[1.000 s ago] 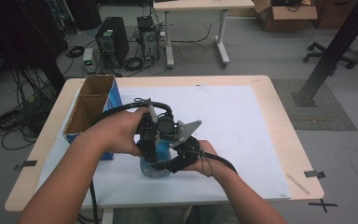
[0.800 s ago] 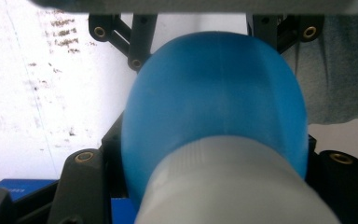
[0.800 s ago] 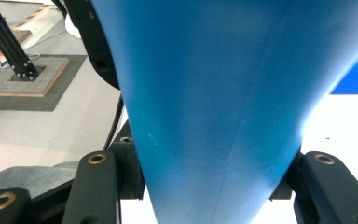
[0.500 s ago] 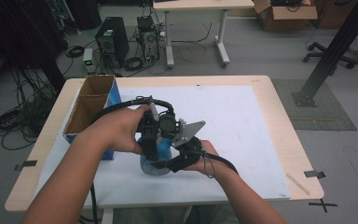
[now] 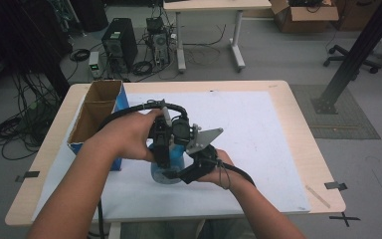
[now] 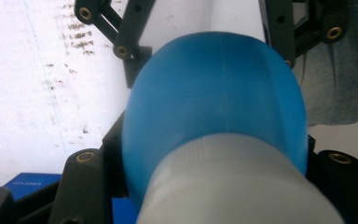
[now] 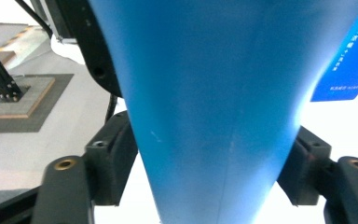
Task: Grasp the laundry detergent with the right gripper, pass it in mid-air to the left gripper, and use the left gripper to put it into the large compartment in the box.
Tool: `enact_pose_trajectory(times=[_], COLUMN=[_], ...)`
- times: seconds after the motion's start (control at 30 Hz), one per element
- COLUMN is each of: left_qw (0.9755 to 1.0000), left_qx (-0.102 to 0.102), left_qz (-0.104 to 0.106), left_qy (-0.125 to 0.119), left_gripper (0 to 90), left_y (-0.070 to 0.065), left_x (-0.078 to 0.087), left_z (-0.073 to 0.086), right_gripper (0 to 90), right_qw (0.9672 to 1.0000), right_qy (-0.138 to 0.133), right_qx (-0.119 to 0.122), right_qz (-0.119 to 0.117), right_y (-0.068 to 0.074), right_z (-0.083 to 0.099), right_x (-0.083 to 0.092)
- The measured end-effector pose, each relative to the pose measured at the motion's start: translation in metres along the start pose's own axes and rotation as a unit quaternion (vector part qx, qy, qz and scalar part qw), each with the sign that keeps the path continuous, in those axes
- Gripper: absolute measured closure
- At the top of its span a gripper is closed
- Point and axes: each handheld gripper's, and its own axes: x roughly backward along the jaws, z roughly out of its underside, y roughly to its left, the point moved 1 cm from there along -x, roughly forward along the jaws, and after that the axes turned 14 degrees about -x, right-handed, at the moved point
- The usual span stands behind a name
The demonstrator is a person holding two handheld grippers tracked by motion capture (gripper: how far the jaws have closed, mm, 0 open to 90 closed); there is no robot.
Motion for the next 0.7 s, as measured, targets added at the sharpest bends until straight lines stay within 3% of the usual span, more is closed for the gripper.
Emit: enact_pose_trajectory(times=[0.27,0.4,0.7], left_qw=[1.0000,1.0000,1.0000], left_qx=[0.002,0.001,0.003], left_qz=[0.003,0.003,0.004], left_qy=[-0.005,-0.003,-0.003], left_gripper=[39.8,39.7,39.6], left_y=[0.0007,0.0013,0.0038], left_x=[0.0021,0.0030,0.0075], left_z=[-0.0014,-0.0014,-0.0013], right_gripper=[21.0,16.4,4.9], right_qw=[0.9996,0.9997,0.9992], right_qy=[-0.013,-0.003,-0.009], right_qx=[-0.026,-0.026,-0.040], right_qz=[0.002,-0.003,-0.005], right_y=[-0.0021,-0.0021,-0.0051], right_z=[0.0031,0.0043,0.0042], right_x=[0.0028,0.0041,0.0091])
